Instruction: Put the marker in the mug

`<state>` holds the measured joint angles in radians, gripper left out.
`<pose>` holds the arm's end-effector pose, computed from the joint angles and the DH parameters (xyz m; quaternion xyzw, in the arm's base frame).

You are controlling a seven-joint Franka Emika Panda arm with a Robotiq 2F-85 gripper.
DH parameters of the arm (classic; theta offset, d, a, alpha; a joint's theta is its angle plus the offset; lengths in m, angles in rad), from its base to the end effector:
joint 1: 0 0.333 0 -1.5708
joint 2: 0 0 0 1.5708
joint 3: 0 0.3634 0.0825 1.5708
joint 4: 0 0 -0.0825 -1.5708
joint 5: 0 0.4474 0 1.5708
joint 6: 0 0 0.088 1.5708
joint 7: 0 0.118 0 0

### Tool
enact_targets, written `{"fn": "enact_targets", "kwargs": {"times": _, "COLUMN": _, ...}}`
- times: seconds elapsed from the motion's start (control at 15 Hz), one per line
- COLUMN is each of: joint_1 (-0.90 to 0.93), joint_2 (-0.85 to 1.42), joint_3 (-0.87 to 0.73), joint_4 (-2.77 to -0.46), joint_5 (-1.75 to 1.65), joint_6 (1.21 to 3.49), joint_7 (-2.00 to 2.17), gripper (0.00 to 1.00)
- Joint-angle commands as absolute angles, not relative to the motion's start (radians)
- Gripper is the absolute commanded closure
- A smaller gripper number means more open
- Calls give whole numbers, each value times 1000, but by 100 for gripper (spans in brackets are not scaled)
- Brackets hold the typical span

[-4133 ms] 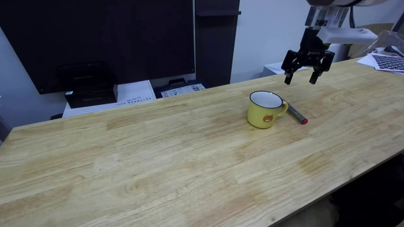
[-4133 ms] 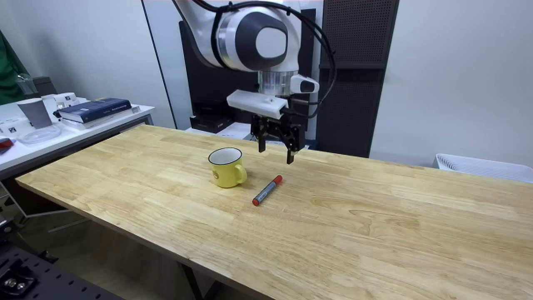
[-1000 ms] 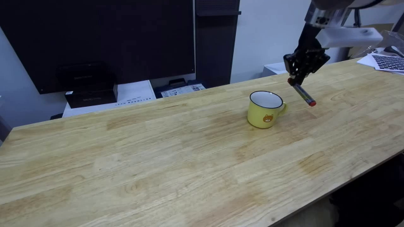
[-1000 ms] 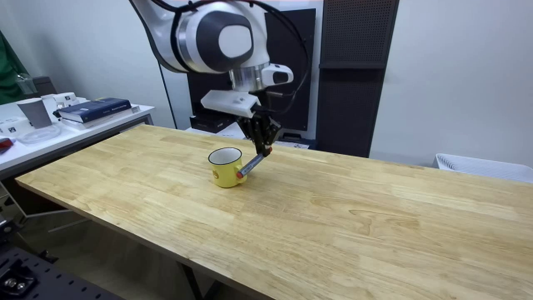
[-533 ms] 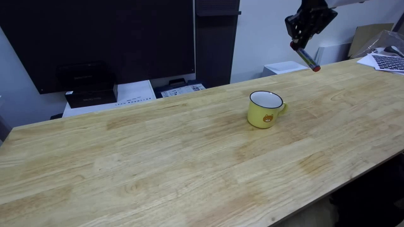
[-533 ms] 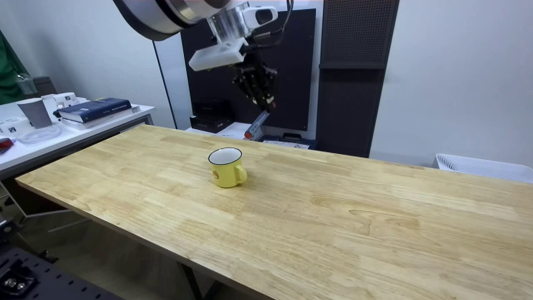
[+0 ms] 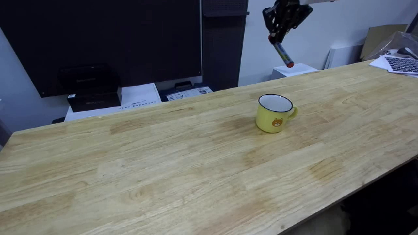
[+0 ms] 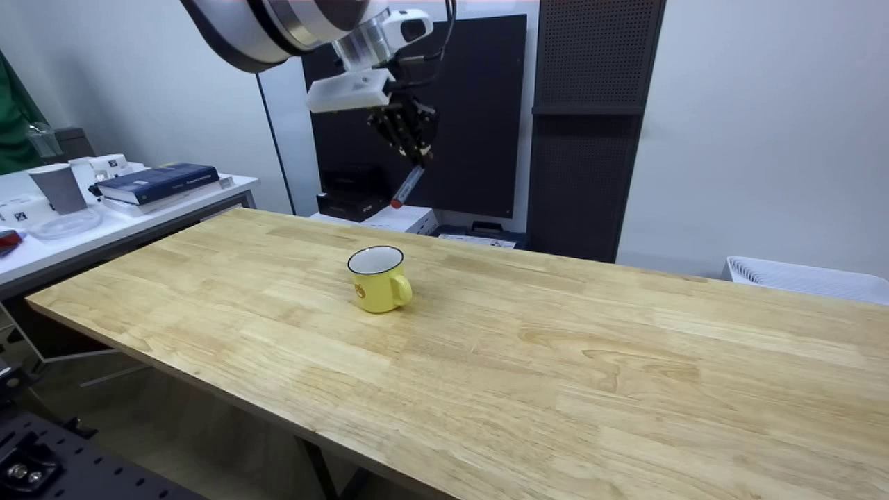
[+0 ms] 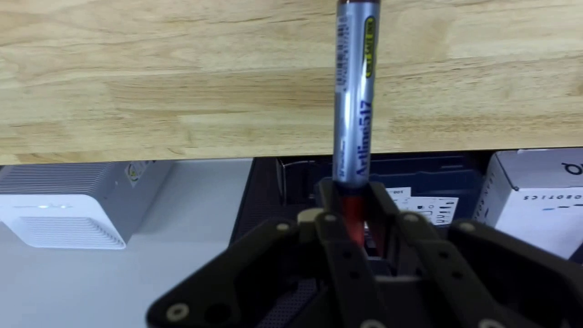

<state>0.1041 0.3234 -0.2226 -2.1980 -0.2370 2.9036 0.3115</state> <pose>0.6430 -0.0606 0.2616 0.9743 -0.0905 0.1959 0.0641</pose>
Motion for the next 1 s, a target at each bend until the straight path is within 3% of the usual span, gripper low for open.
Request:
{"fn": "enact_targets", "kwargs": {"times": 0.0, "joint_1": 86, "joint_2": 411, "joint_3": -165, "joint_4": -2137, "joint_5": -173, "joint_6": 2929, "joint_7": 255, "gripper": 95}}
{"fn": "enact_targets", "kwargs": {"times": 0.07, "joint_1": 108, "joint_2": 366, "joint_3": -195, "joint_4": -2180, "joint_5": -185, "joint_6": 2920, "joint_7": 271, "gripper": 80}}
{"fn": "enact_targets", "kwargs": {"times": 0.27, "joint_1": 109, "joint_2": 409, "joint_3": -181, "joint_4": -2158, "joint_5": -162, "joint_6": 2932, "joint_7": 253, "gripper": 80}}
{"fn": "enact_targets", "kwargs": {"times": 0.33, "joint_1": 108, "joint_2": 412, "joint_3": -181, "joint_4": -2155, "joint_5": -162, "joint_6": 2932, "joint_7": 252, "gripper": 95}}
{"fn": "enact_targets", "kwargs": {"times": 0.93, "joint_1": 368, "joint_2": 554, "joint_3": -436, "joint_4": -2156, "joint_5": -218, "joint_6": 3135, "joint_7": 340, "gripper": 95}}
